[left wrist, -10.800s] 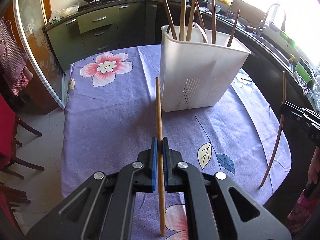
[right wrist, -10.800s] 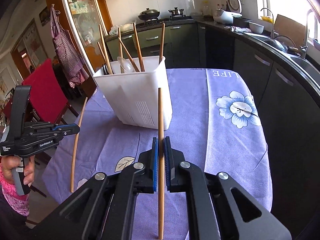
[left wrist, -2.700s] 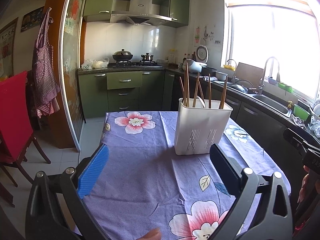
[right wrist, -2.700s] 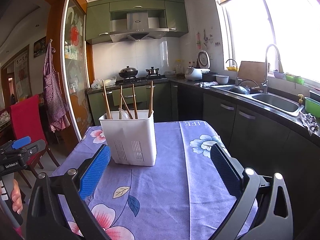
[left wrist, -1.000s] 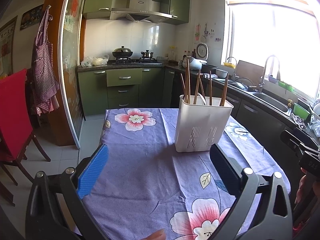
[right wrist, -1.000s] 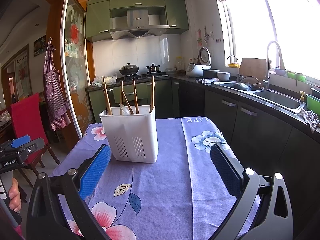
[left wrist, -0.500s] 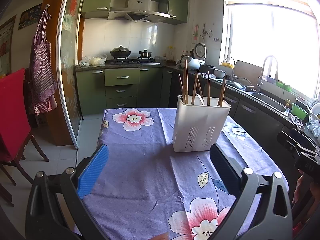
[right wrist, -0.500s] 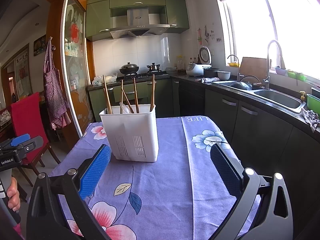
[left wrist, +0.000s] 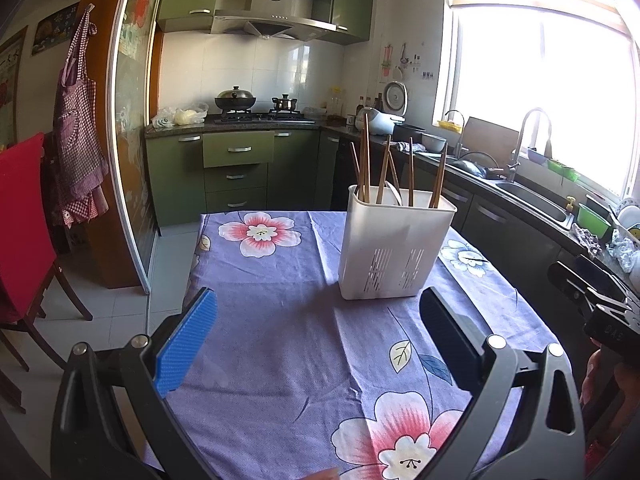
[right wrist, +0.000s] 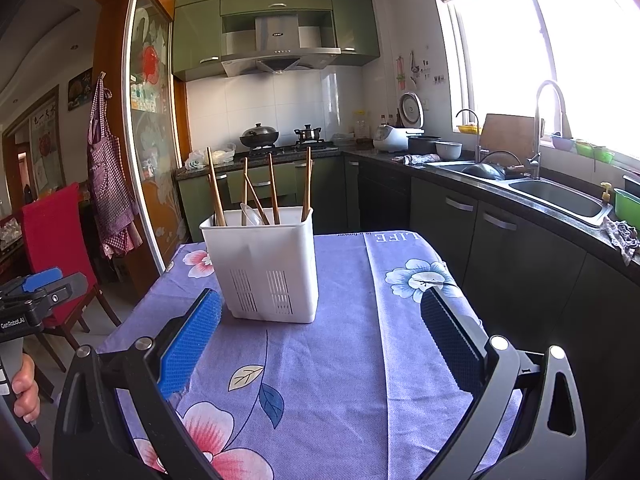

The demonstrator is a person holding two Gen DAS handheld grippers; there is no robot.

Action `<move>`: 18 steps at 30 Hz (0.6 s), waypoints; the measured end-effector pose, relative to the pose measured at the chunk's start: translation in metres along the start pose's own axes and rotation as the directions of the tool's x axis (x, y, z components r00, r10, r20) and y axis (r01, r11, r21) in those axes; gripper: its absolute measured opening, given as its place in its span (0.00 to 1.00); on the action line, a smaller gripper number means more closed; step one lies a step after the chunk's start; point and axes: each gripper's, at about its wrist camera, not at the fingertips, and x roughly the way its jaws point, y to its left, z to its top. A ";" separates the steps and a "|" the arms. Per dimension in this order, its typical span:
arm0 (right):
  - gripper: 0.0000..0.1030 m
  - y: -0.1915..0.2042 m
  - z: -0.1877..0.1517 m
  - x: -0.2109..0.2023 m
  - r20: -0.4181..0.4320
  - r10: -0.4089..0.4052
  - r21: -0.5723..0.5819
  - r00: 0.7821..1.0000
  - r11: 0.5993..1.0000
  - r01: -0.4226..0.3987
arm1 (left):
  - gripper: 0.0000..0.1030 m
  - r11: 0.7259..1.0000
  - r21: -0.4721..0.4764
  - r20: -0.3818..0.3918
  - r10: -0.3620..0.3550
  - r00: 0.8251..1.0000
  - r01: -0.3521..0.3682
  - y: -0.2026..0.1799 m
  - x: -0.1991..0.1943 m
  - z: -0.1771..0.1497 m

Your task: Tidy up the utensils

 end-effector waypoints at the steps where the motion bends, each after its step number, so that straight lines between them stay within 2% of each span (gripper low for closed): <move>1: 0.96 0.000 0.000 0.000 -0.001 0.000 0.000 1.000 1.000 0.000 | 0.93 1.000 -0.004 -0.012 -0.017 1.000 0.017 0.000 0.002 0.000; 4: 0.96 -0.001 0.000 0.001 -0.005 -0.001 0.000 1.000 1.000 0.001 | 0.93 0.999 -0.005 -0.031 -0.051 0.998 0.050 0.000 0.006 0.000; 11: 0.96 -0.002 -0.001 0.004 -0.014 0.002 0.003 1.000 1.000 -0.002 | 0.93 1.000 0.023 -0.024 -0.008 1.000 0.008 -0.005 0.011 0.000; 15: 0.96 -0.002 0.000 0.004 -0.014 0.002 0.005 1.000 1.000 -0.002 | 0.93 0.999 -0.013 -0.070 -0.050 0.996 0.050 0.001 0.019 0.000; 18: 0.96 -0.003 0.000 0.005 -0.016 0.000 0.006 1.000 1.000 0.000 | 0.93 1.000 -0.002 -0.074 -0.024 0.997 0.024 0.001 0.022 -0.001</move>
